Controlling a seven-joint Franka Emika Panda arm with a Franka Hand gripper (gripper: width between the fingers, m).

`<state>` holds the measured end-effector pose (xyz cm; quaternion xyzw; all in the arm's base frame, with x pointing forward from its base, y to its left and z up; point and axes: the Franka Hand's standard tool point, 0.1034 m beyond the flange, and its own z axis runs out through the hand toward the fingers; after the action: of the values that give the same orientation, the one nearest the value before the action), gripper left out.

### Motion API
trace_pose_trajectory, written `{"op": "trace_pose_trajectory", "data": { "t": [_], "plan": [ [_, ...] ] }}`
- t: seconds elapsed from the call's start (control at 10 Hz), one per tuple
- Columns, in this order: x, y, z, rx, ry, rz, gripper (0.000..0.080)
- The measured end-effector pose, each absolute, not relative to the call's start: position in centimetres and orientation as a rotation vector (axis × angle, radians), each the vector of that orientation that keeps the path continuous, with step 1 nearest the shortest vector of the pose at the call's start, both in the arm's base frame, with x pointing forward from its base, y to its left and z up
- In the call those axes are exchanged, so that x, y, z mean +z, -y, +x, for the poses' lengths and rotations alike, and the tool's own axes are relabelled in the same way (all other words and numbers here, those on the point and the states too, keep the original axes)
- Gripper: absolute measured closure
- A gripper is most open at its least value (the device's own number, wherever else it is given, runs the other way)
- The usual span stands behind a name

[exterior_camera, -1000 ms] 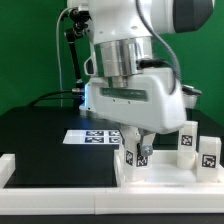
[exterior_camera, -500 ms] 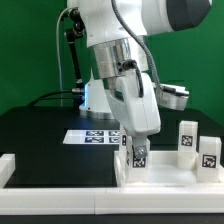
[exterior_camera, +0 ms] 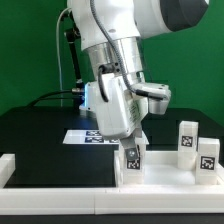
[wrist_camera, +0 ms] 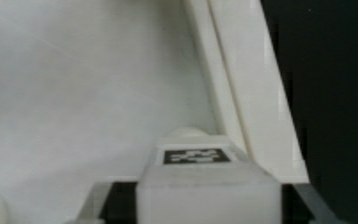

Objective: Assemble square table

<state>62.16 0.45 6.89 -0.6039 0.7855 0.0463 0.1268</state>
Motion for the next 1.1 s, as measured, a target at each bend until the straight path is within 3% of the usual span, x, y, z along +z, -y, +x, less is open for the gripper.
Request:
{"op": "trace_pose_trajectory", "data": {
  "t": [0.1, 0.3, 0.5, 0.8, 1.1],
  "plan": [
    [6.8, -0.5, 62.1, 0.135, -2.286, -1.759, 0.0503],
    [6.9, -0.4, 62.1, 0.080, -2.037, -2.057, 0.0204],
    [8.8, -1.0, 61.9, 0.092, -2.026, -2.040, 0.0161],
    [13.1, -1.9, 62.0, 0.097, -1.988, -2.016, 0.0151],
    [13.2, -1.9, 62.1, 0.092, -1.984, -2.019, 0.0151]
  ]
}}
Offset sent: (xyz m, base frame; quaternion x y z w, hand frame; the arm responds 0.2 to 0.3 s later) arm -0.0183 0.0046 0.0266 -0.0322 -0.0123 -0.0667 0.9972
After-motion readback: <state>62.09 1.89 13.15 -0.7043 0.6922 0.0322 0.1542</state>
